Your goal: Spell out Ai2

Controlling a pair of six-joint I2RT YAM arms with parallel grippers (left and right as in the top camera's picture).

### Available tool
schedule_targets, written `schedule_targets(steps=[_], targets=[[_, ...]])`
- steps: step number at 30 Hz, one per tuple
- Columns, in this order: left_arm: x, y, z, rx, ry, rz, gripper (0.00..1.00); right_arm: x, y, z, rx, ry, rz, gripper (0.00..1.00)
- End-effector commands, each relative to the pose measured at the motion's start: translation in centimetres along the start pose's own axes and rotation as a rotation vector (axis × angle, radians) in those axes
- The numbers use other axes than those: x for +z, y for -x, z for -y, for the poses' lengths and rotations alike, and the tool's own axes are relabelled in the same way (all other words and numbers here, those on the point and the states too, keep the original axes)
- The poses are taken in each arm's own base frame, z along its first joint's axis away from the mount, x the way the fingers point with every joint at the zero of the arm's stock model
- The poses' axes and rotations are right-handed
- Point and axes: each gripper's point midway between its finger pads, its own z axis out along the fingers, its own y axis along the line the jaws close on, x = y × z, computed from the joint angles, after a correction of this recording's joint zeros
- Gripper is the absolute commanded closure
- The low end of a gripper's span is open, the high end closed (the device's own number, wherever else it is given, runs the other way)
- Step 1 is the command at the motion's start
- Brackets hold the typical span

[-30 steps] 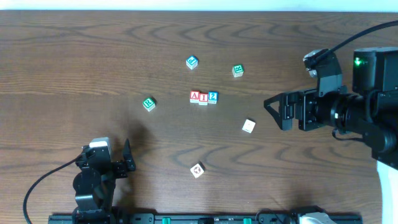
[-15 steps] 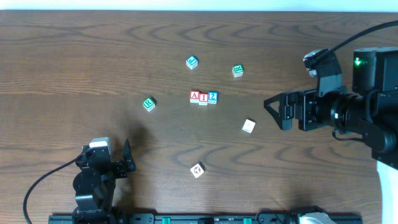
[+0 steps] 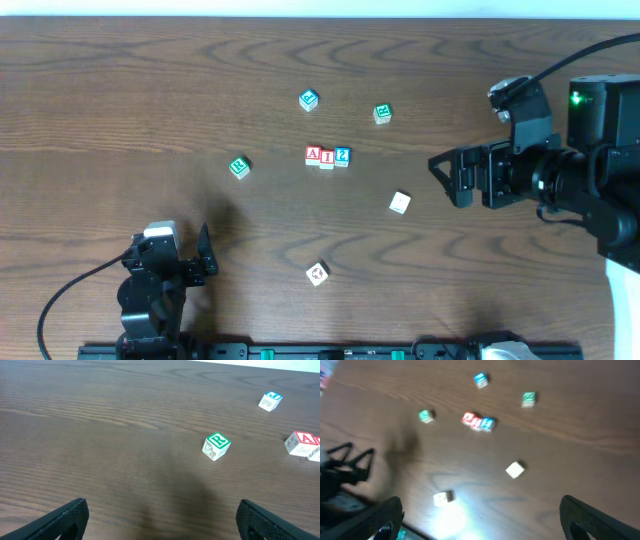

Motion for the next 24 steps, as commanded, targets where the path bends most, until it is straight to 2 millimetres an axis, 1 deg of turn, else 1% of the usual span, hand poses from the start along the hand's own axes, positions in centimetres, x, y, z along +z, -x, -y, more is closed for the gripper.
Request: schedule_targets(steps=[1,4,6,8,11,13,15,16,21,24], targets=[[0.3,-0.5,-0.1,0.016,0.003,-0.007,0.05,-1.8,-0.5,0.3,-0.185,-0.066,0.068,0.01],[0.3,-0.5,-0.1,0.016,0.003,-0.007,0.05,-3.5,-1.8,-0.2,-0.305,-0.084,0.162,0.01],[0.3,-0.5,-0.1,0.016,0.003,-0.007,0.05,-4.0,-3.0,-0.4,-0.368,-0.097,0.215,0.01],[0.3,-0.5,-0.1,0.016,0.003,-0.007,0.04,-4.1,-4.8,-0.5,-0.420,-0.110,0.260,0.01],[0.3,-0.5,-0.1,0.016,0.003,-0.007,0.05,-3.3,-8.2,-0.2,-0.475,-0.123,0.294,0.01],[0.3,-0.5,-0.1,0.016,0.003,-0.007,0.05,-1.8,-10.1,0.2,-0.487,-0.131,0.329,0.01],[0.3,-0.5,-0.1,0.016,0.003,-0.007,0.04,0.0,-11.8,0.6,-0.492,-0.121,0.367,0.01],[0.3,-0.5,-0.1,0.016,0.003,-0.007,0.05,1.3,-12.9,0.7,-0.498,-0.108,0.386,0.01],[0.3,-0.5,-0.1,0.015,0.003,-0.007,0.05,5.8,-16.7,1.7,-0.495,-0.075,0.395,0.01],[0.3,-0.5,-0.1,0.016,0.003,-0.007,0.05,7.5,-18.1,2.1,-0.493,-0.064,0.396,0.01]])
